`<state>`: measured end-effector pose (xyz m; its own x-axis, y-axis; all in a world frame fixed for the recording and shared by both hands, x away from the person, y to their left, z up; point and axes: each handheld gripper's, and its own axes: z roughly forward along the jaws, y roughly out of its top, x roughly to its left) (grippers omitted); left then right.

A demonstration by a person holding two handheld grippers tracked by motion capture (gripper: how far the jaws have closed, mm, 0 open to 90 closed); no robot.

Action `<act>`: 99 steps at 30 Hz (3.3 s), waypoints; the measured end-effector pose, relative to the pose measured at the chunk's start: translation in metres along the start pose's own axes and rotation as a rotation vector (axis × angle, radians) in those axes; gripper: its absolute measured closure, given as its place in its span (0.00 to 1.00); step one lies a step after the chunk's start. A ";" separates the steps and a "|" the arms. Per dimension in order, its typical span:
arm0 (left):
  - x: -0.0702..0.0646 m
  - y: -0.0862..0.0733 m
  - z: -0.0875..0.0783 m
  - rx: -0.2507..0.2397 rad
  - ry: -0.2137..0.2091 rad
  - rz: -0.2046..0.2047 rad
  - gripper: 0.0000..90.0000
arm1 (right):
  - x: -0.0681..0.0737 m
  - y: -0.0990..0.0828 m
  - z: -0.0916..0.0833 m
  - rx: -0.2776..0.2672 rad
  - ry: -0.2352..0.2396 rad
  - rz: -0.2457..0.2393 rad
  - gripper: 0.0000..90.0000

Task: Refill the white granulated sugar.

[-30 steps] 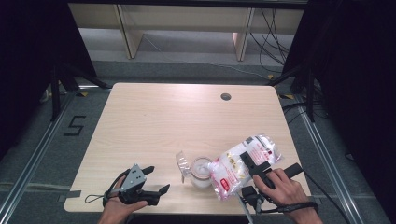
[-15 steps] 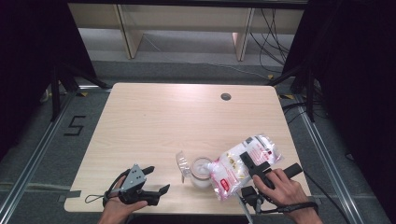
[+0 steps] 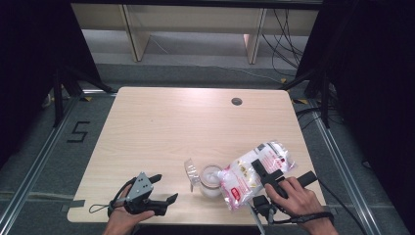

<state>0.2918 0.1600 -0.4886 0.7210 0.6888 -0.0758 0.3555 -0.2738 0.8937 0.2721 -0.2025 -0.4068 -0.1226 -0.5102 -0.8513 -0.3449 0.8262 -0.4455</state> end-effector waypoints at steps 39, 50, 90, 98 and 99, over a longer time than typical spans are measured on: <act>0.000 0.000 0.000 0.001 0.001 0.001 0.17 | 0.000 -0.001 0.000 0.013 0.009 -0.015 0.81; 0.000 0.000 0.000 -0.001 0.000 0.000 0.17 | 0.003 -0.001 0.002 0.001 0.012 -0.002 0.82; 0.000 0.000 0.000 -0.008 0.001 -0.005 0.17 | 0.018 -0.016 0.019 -0.163 0.054 0.507 0.86; 0.000 0.000 0.000 -0.010 0.000 -0.005 0.17 | 0.022 -0.017 0.029 -0.182 0.090 0.599 0.87; 0.000 0.000 0.000 -0.010 -0.001 -0.005 0.17 | 0.027 -0.016 0.029 -0.174 0.110 0.705 0.87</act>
<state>0.2919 0.1598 -0.4891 0.7197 0.6896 -0.0802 0.3528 -0.2638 0.8978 0.3010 -0.2229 -0.4305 -0.4592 0.1001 -0.8827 -0.2909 0.9219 0.2559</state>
